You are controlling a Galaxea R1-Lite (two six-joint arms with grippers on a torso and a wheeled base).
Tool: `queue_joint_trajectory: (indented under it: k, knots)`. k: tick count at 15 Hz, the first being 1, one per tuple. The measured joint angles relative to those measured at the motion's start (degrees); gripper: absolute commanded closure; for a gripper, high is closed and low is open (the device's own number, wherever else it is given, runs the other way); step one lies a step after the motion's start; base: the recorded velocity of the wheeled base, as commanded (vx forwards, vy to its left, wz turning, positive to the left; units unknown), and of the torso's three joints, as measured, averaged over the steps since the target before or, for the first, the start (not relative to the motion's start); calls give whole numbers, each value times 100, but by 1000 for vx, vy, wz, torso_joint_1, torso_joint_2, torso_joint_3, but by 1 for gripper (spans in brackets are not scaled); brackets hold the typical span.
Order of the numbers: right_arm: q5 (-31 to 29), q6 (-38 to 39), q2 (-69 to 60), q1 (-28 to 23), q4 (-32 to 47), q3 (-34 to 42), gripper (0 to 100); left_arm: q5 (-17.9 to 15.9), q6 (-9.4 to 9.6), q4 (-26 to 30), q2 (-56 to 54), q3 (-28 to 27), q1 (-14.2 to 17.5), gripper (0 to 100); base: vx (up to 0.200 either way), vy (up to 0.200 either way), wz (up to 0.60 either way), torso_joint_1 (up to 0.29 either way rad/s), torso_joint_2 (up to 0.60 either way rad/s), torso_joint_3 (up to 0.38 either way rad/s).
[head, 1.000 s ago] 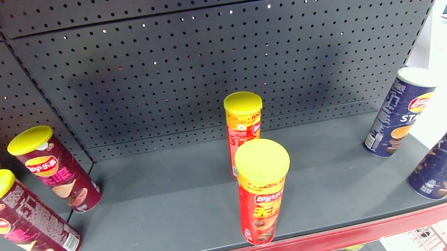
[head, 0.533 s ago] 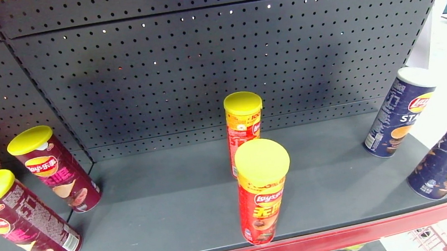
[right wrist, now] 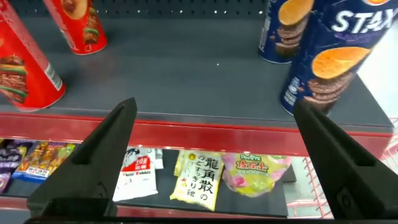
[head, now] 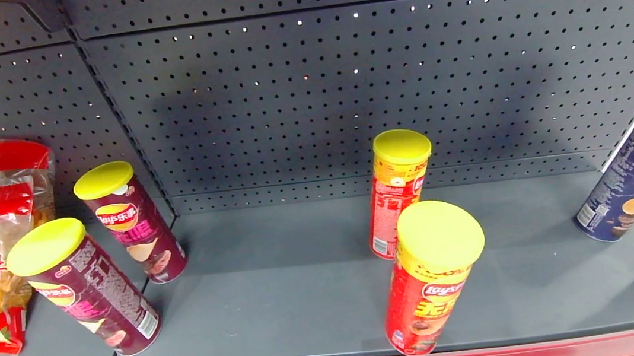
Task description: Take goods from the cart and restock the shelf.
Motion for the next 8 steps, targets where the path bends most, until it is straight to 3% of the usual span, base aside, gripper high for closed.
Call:
queue_joint_trajectory:
  k: [2,5,8]
  knots:
    - [0,-2,-2,2,0,-2,0,-134,202,-2,0,0,-7,0,0,0,0,0,0,0]
    - [0,-7,-2,9,0,-5,0,-143,227,0,0,0,0,0,0,0,0,0,0,0]
    - [24,0,-5,0,0,-2,0,-107,213,5,0,2,-7,0,-200,0,0,10,4,-1]
